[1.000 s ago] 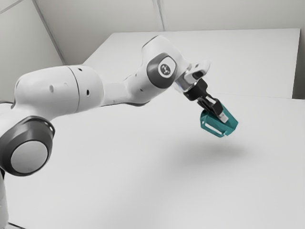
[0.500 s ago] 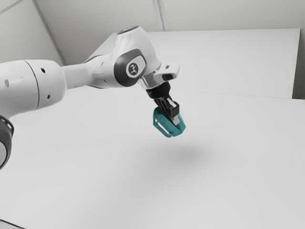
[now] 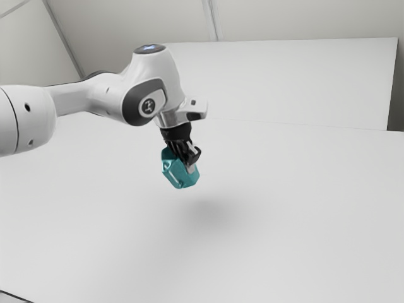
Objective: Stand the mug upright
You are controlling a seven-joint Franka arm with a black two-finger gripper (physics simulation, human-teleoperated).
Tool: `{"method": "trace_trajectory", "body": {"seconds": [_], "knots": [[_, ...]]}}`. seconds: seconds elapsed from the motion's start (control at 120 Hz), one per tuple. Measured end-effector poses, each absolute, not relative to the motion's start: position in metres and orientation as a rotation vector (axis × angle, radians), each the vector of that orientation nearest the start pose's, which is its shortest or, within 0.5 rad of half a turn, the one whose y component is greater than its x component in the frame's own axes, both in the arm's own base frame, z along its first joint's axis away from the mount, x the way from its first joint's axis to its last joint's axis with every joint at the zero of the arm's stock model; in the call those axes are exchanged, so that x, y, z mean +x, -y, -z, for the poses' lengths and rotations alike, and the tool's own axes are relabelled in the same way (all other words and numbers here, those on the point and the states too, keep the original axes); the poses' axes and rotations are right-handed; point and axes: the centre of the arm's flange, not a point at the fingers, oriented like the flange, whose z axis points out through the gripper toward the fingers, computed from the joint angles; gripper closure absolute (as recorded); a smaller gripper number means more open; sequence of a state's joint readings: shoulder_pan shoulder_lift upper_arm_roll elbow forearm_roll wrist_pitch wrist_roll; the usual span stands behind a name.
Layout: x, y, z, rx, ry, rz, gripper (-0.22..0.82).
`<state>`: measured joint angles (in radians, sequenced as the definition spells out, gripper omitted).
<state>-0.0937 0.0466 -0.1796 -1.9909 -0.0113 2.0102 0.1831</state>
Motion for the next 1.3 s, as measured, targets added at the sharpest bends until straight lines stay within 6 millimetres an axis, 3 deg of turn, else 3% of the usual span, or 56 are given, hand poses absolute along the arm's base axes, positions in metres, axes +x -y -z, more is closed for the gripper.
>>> {"method": "trace_trajectory", "body": {"seconds": [0.258, 0.467, 0.617, 1.017, 1.3], "knots": [[0.513, 0.123, -0.428, -3.042, -0.562, -0.077, 0.79], [0.486, 0.131, -0.411, -3.012, -0.535, -0.098, 0.79], [0.470, 0.125, -0.405, -3.011, -0.481, -0.070, 0.79], [0.451, 0.114, -0.373, -3.029, -0.376, 0.016, 0.79], [0.450, 0.108, -0.362, -3.044, -0.320, 0.081, 0.79]]}}
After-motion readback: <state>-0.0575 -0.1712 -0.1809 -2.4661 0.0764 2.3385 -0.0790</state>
